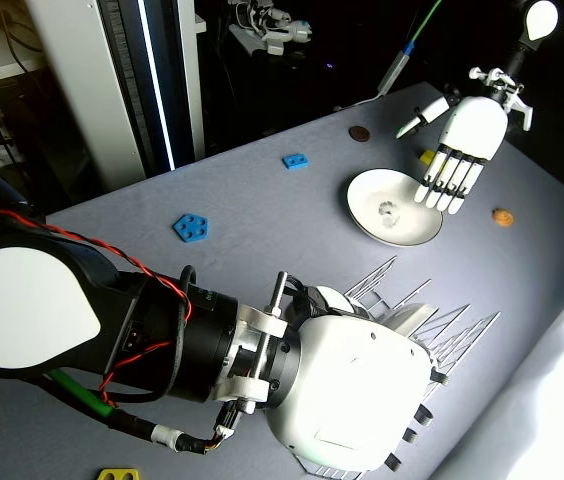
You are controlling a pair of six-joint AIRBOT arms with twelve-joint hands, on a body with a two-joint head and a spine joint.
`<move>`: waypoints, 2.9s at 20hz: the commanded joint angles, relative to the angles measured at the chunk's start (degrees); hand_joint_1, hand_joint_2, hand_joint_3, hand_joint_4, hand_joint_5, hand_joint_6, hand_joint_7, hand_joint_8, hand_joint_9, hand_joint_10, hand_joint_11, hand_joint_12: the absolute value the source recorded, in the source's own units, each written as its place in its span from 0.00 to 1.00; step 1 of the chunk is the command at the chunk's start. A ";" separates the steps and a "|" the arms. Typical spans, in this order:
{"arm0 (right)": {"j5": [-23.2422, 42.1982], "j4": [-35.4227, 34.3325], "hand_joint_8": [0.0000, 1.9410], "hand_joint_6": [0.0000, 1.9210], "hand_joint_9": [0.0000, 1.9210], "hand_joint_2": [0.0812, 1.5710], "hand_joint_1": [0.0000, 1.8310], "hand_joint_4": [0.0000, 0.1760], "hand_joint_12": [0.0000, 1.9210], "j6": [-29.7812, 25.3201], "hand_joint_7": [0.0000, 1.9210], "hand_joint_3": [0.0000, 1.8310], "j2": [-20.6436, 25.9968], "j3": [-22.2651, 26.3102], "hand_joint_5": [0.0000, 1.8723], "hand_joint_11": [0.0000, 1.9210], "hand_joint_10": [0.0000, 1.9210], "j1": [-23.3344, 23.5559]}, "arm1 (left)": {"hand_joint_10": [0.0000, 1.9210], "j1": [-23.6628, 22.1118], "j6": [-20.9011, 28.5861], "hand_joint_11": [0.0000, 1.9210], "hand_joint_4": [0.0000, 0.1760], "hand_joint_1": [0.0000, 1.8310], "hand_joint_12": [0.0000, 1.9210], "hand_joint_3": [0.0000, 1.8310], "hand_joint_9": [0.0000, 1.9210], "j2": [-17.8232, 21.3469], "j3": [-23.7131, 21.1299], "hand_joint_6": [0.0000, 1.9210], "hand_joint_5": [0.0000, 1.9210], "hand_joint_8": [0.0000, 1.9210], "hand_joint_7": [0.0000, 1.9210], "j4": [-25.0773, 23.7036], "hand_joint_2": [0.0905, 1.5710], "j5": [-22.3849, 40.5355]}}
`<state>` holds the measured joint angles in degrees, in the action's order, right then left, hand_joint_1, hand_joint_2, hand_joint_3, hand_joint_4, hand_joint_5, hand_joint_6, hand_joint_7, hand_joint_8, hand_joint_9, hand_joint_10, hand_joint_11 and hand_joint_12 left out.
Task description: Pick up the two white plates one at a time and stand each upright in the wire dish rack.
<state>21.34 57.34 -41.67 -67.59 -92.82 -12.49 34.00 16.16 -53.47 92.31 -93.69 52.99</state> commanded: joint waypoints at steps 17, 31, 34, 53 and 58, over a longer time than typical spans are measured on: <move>2.45 -1.59 0.50 0.57 0.65 0.70 0.66 0.00 0.58 -6.89 0.54 0.00 1.00 -0.24 0.48 0.39 0.09 -0.35 | 0.00 0.21 -0.02 0.00 0.00 0.00 0.00 0.00 0.02 0.08 0.51 0.01 0.03 0.01 0.04 2.91 0.67 0.85; 0.87 -4.85 0.62 0.68 0.54 0.76 0.64 0.07 0.66 -4.21 0.43 0.00 0.97 -0.38 0.44 0.32 0.20 -1.30 | 0.00 1.07 -0.02 0.00 0.00 0.00 0.00 0.00 0.02 -0.09 0.60 0.00 0.03 0.00 0.04 2.89 0.66 0.77; 0.93 -4.93 0.56 0.63 0.44 0.72 0.74 0.00 0.65 -4.21 0.47 0.00 0.97 -0.38 0.46 0.34 0.62 -1.29 | 0.00 1.07 -0.02 0.00 0.00 0.00 0.00 0.00 0.01 -0.09 0.62 0.00 0.03 0.00 0.03 2.89 0.67 0.77; 1.43 -6.68 0.00 0.01 0.48 0.64 0.53 0.00 0.61 -3.86 0.51 0.00 1.90 -0.50 0.41 0.23 0.08 0.56 | 0.00 3.11 -0.02 0.00 0.00 0.00 0.00 0.00 0.01 -0.37 0.59 0.00 0.03 0.00 0.03 2.69 0.66 0.72; 1.66 -6.68 0.00 0.00 0.46 0.65 0.51 0.00 0.64 -3.98 0.48 0.00 2.29 -0.45 0.39 0.18 0.07 1.43 | 0.00 5.52 0.01 0.00 0.00 0.00 0.00 0.00 0.01 -0.57 0.26 0.00 0.02 0.00 0.03 2.69 0.67 0.74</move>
<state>20.38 53.12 -45.15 -65.84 -92.88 -11.99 39.72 16.03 -54.02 92.49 -91.83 52.66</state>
